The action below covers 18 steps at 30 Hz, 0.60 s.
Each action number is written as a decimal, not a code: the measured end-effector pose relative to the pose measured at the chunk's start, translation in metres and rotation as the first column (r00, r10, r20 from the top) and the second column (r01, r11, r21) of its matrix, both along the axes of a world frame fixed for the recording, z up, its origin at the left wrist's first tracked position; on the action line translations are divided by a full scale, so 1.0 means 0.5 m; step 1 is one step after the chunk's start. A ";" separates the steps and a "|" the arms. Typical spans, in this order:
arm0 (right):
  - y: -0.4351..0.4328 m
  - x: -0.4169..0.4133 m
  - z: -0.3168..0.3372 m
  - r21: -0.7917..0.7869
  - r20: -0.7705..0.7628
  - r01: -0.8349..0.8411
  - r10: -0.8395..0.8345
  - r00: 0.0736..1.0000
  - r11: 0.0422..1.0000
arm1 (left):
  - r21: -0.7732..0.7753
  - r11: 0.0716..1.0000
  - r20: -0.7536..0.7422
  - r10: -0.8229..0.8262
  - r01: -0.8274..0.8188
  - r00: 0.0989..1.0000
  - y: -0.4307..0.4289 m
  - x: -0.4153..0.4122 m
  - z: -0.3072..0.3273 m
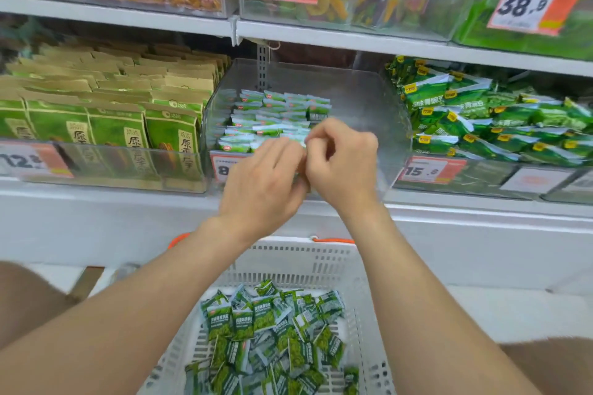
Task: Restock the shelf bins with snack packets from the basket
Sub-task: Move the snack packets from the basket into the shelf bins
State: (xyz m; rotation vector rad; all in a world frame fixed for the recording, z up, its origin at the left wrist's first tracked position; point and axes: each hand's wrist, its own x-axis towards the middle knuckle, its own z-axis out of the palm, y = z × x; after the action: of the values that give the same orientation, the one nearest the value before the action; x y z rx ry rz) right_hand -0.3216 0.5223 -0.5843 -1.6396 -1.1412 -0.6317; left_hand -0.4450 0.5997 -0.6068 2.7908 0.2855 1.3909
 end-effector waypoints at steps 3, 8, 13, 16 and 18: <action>-0.056 -0.033 -0.116 -0.137 -0.035 -0.010 0.005 0.999 0.990 | -0.125 0.992 -0.223 0.000 -0.029 0.975 -0.023 -0.043 -0.104; -0.123 -0.053 -0.321 -0.760 -0.285 -0.183 -0.067 0.956 0.624 | -0.319 0.918 -0.779 -0.113 -0.235 0.617 -0.055 -0.087 -0.271; -0.177 -0.070 -0.503 -0.898 -0.431 -0.437 -0.284 0.856 0.047 | -0.414 0.846 -0.904 -0.341 -0.335 0.257 -0.077 -0.117 -0.416; -0.196 -0.092 -0.577 -0.881 -0.390 -0.447 -0.302 0.870 -0.152 | -0.424 0.836 -0.905 -0.382 -0.347 0.186 -0.084 -0.119 -0.459; -0.201 -0.094 -0.604 -0.894 -0.390 -0.436 -0.300 0.871 -0.104 | -0.436 0.827 -0.900 -0.397 -0.356 0.180 -0.081 -0.111 -0.473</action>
State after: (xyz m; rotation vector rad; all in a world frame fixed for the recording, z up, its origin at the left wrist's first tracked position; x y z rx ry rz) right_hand -0.3684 0.4219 -0.8863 -2.7142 -1.3068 1.2520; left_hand -0.5006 0.5594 -0.8434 2.5435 0.5154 -0.7833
